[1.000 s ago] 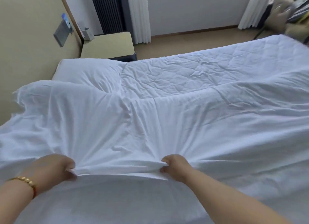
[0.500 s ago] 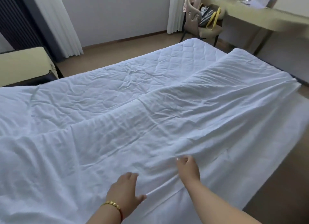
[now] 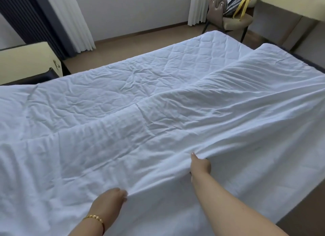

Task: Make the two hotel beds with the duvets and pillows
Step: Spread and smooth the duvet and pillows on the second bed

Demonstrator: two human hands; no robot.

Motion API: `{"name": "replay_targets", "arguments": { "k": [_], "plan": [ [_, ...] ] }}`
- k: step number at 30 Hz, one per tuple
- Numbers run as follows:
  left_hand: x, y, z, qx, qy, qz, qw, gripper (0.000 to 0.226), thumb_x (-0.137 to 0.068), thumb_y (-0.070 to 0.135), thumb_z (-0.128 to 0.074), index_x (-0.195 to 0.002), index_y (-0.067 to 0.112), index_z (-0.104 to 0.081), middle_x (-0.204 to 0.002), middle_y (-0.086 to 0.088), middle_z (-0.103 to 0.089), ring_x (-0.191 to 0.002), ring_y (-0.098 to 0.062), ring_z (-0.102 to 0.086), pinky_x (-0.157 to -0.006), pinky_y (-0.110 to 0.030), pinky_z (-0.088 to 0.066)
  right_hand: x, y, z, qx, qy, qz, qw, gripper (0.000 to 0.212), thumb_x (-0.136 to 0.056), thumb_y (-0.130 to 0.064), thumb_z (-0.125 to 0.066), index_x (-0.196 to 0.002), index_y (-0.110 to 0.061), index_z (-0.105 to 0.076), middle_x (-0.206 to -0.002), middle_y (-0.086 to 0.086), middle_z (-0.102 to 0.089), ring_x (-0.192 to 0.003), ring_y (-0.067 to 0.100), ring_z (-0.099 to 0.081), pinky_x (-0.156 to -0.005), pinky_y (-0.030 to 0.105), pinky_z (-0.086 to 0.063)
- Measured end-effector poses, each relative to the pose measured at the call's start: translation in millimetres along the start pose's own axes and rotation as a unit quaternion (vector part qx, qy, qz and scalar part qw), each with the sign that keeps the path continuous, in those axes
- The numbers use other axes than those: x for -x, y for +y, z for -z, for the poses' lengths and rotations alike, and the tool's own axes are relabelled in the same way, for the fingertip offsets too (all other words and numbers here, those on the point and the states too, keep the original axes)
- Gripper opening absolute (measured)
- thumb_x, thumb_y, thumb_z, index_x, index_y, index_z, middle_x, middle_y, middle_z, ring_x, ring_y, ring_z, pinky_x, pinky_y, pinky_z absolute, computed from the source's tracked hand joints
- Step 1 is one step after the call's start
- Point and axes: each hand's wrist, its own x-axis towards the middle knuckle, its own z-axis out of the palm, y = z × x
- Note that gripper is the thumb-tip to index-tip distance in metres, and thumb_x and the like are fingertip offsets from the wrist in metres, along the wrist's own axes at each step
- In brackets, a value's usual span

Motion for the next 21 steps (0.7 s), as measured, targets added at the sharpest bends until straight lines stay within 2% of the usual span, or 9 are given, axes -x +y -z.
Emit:
{"name": "replay_targets", "arguments": {
  "k": [2, 5, 7, 8, 10, 13, 15, 18, 21],
  "plan": [
    [4, 2, -2, 0.033, 0.025, 0.019, 0.999, 0.031, -0.092, 0.047, -0.048, -0.109, 0.026, -0.063, -0.093, 0.010, -0.048, -0.107, -0.019, -0.056, -0.075, -0.027, -0.040, 6, -9, 4, -0.010, 0.014, 0.007, 1.000, 0.046, -0.088, -0.031, -0.061, -0.110, 0.009, -0.059, -0.115, 0.027, -0.062, -0.104, 0.042, -0.060, -0.092, 0.048, -0.049],
    [8, 12, -19, -0.029, 0.013, 0.011, 0.999, 0.083, -0.047, 0.080, -0.055, -0.104, 0.022, -0.069, -0.096, 0.003, -0.068, -0.084, -0.020, -0.068, -0.063, -0.029, -0.056, 16, -14, 6, -0.048, 0.020, -0.001, 0.999, 0.037, -0.092, -0.022, -0.049, -0.113, 0.008, -0.055, -0.118, 0.024, -0.059, -0.106, 0.041, -0.058, -0.092, 0.044, -0.047],
    [9, 21, -27, -0.063, 0.009, 0.024, 0.998, 0.092, -0.028, 0.069, -0.073, -0.103, 0.017, -0.068, -0.092, 0.000, -0.070, -0.074, -0.021, -0.069, -0.054, -0.029, -0.057, 22, -10, 7, -0.094, 0.026, -0.007, 0.995, 0.034, -0.090, -0.020, -0.047, -0.112, 0.005, -0.055, -0.118, 0.023, -0.059, -0.103, 0.039, -0.059, -0.092, 0.045, -0.047],
    [8, 25, -27, -0.068, 0.021, 0.019, 0.997, 0.085, -0.023, 0.050, -0.086, -0.098, 0.016, -0.067, -0.086, -0.001, -0.070, -0.068, -0.021, -0.068, -0.049, -0.029, -0.055, 26, -9, 10, -0.110, 0.033, 0.000, 0.993, 0.032, -0.089, -0.019, -0.048, -0.111, 0.004, -0.054, -0.117, 0.022, -0.060, -0.102, 0.038, -0.059, -0.091, 0.044, -0.048],
    [9, 28, -16, -0.063, 0.051, 0.003, 0.997, 0.055, -0.033, 0.017, -0.093, -0.077, 0.019, -0.060, -0.066, 0.000, -0.063, -0.057, -0.023, -0.064, -0.042, -0.026, -0.048, 38, -10, 20, -0.112, 0.063, 0.043, 0.991, 0.029, -0.088, -0.015, -0.051, -0.110, 0.004, -0.054, -0.113, 0.021, -0.061, -0.100, 0.037, -0.060, -0.087, 0.041, -0.048],
    [16, 19, 17, -0.012, -0.023, 0.014, 1.000, 0.034, -0.083, 0.038, -0.069, -0.066, 0.021, -0.046, -0.066, 0.004, -0.050, -0.080, -0.023, -0.059, -0.060, -0.029, -0.035, 50, 7, 43, -0.079, 0.101, 0.081, 0.988, 0.029, -0.086, -0.012, -0.052, -0.112, 0.000, -0.055, -0.110, 0.018, -0.062, -0.099, 0.036, -0.059, -0.087, 0.039, -0.048],
    [25, 16, 25, 0.030, -0.133, -0.010, 0.991, 0.032, -0.082, 0.043, -0.067, -0.069, 0.019, -0.050, -0.064, 0.007, -0.045, -0.078, -0.017, -0.051, -0.061, -0.028, -0.032, 53, 36, 58, -0.038, 0.093, 0.052, 0.994, 0.029, -0.085, -0.011, -0.053, -0.112, -0.002, -0.056, -0.111, 0.016, -0.062, -0.099, 0.037, -0.060, -0.088, 0.040, -0.048],
    [44, 22, 13, 0.080, -0.205, -0.003, 0.976, 0.023, -0.079, 0.041, -0.071, -0.085, 0.020, -0.065, -0.077, 0.008, -0.053, -0.080, -0.011, -0.050, -0.062, -0.020, -0.036, 58, 60, 74, 0.074, 0.091, -0.004, 0.993, 0.034, -0.087, -0.014, -0.058, -0.116, 0.001, -0.050, -0.119, 0.025, -0.059, -0.105, 0.042, -0.058, -0.092, 0.044, -0.047],
    [61, 20, -9, 0.193, -0.143, 0.037, 0.970, 0.034, -0.080, 0.059, -0.060, -0.103, 0.034, -0.062, -0.102, 0.015, -0.062, -0.097, -0.004, -0.057, -0.084, -0.015, -0.045, 71, 46, 81, 0.185, 0.173, 0.069, 0.965, 0.050, -0.084, -0.014, -0.065, -0.123, 0.000, -0.037, -0.127, 0.028, -0.043, -0.112, 0.044, -0.049, -0.090, 0.045, -0.042]
  ]
}}
